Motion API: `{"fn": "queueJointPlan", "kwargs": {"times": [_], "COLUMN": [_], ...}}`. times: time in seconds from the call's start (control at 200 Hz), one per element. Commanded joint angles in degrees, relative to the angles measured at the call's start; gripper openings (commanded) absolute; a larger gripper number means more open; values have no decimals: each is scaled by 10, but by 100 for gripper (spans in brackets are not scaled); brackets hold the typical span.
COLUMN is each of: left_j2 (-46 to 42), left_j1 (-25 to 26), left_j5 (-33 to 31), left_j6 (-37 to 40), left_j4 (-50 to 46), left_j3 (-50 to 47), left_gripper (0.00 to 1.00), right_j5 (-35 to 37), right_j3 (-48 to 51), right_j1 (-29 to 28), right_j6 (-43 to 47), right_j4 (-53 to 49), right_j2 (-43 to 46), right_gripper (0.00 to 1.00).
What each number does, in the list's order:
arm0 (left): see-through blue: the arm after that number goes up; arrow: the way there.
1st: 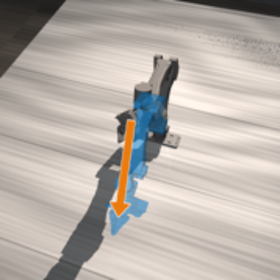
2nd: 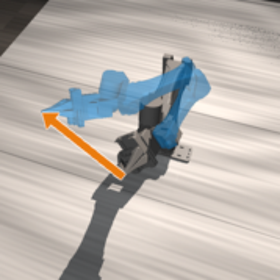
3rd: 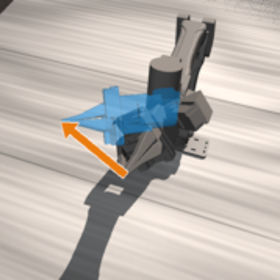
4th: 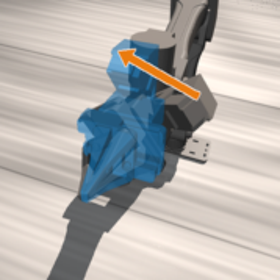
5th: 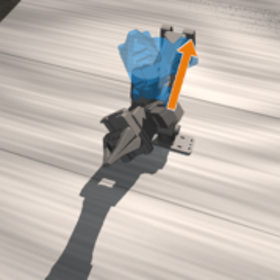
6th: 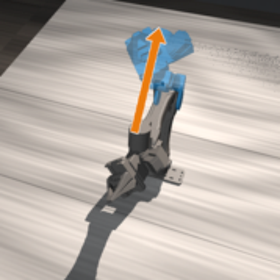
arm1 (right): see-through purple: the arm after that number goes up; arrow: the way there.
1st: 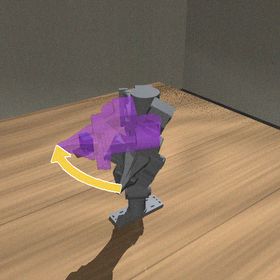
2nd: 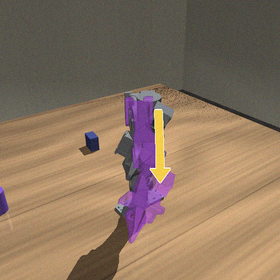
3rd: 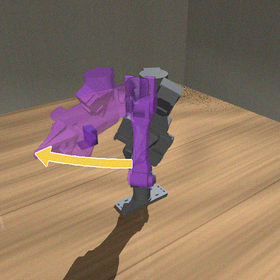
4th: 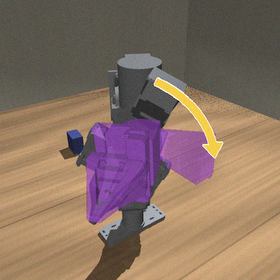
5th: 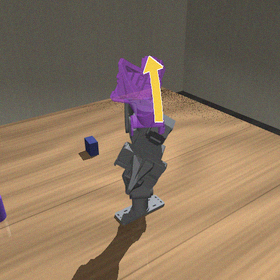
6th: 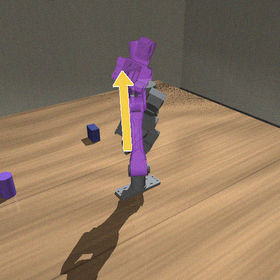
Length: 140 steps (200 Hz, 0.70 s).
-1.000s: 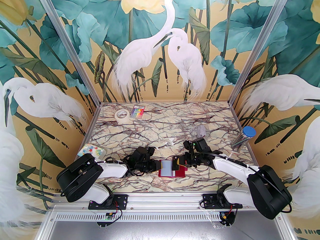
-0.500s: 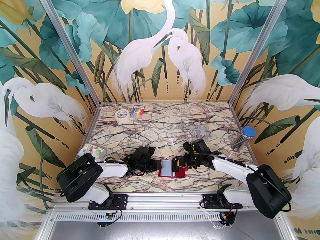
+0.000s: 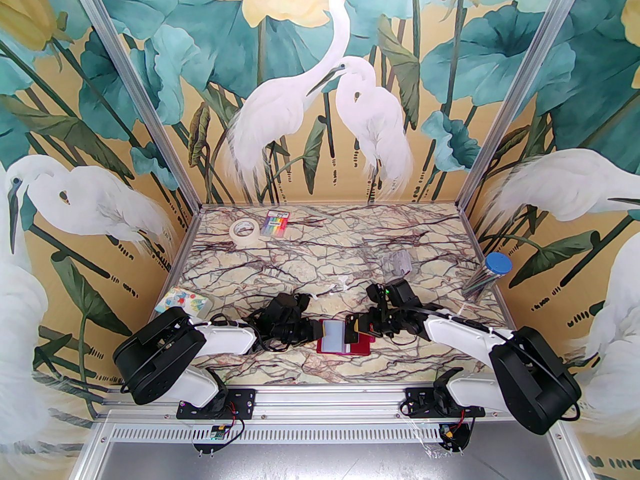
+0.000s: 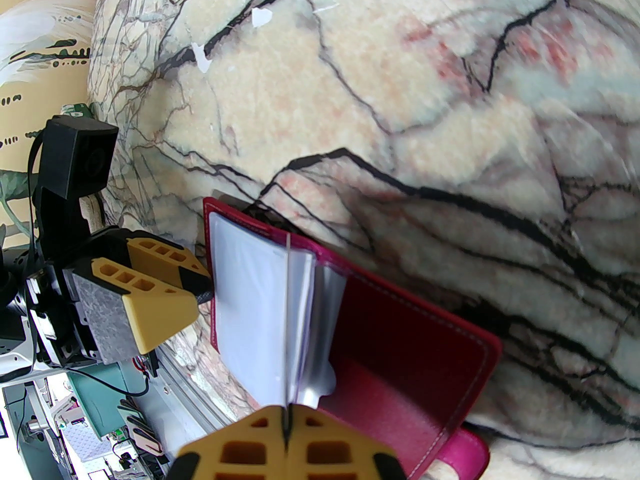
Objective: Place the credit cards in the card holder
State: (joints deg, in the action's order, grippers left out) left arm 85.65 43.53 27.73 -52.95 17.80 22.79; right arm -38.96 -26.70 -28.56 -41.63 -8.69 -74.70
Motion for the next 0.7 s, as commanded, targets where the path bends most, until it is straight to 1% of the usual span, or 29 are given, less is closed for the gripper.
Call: {"fn": "queueJointPlan", "kwargs": {"times": [0.0,0.37,0.695], "left_j2": [18,18,22], "left_j1": [4,4,4], "left_j5": [-20,-21,-20], "left_j6": [3,1,0], "left_j4": [-24,-19,-16], "left_j3": [8,5,5], "left_gripper": [31,31,30], "right_j5": [-2,1,1], "right_j3": [9,13,19], "right_j1": [-5,-6,-6], "right_j6": [-15,-22,-28], "right_j4": [21,40,47], "right_j2": [-2,-16,-12], "right_gripper": [0,0,0]}}
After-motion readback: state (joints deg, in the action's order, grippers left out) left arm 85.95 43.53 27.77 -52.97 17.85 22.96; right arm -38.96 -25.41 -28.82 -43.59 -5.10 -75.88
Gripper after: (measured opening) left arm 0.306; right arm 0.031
